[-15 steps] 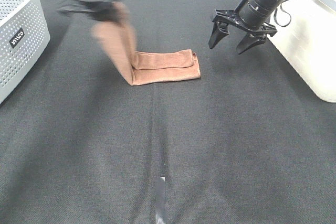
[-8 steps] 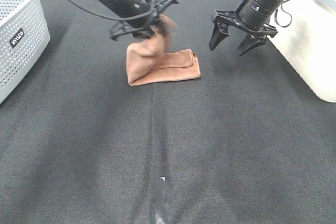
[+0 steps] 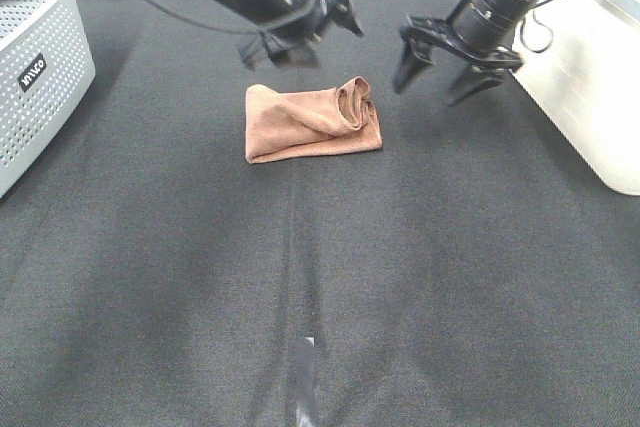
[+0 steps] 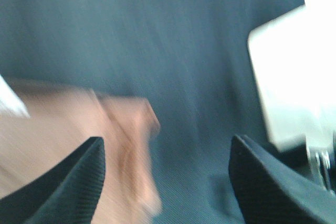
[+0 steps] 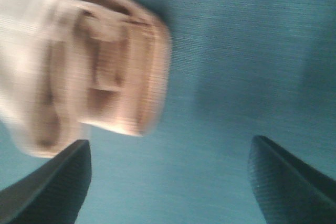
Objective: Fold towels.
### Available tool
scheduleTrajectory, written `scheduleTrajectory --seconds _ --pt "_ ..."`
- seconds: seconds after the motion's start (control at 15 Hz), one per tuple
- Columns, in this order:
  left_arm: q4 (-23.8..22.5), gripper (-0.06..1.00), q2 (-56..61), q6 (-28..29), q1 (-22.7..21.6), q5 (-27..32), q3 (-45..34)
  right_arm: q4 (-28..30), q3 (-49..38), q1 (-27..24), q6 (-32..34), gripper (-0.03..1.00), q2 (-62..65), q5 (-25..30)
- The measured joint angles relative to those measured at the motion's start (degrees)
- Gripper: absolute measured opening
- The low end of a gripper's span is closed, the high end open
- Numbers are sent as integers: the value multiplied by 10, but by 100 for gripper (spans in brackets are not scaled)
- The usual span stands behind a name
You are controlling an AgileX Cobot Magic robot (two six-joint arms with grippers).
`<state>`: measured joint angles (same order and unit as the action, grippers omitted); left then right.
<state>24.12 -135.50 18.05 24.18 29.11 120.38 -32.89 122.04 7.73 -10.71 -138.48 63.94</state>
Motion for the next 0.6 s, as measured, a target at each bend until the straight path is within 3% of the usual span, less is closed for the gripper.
scheduleTrajectory --seconds 0.2,0.47,0.6 --pt "-67 64 39 -7 -49 -2 0 -148 0 3 -57 77 0 16" --pt "-90 64 45 -8 -99 59 0 -316 0 62 -142 77 -7 19" --pt "-89 64 45 -8 -100 70 0 -340 0 84 -161 77 -30 18"
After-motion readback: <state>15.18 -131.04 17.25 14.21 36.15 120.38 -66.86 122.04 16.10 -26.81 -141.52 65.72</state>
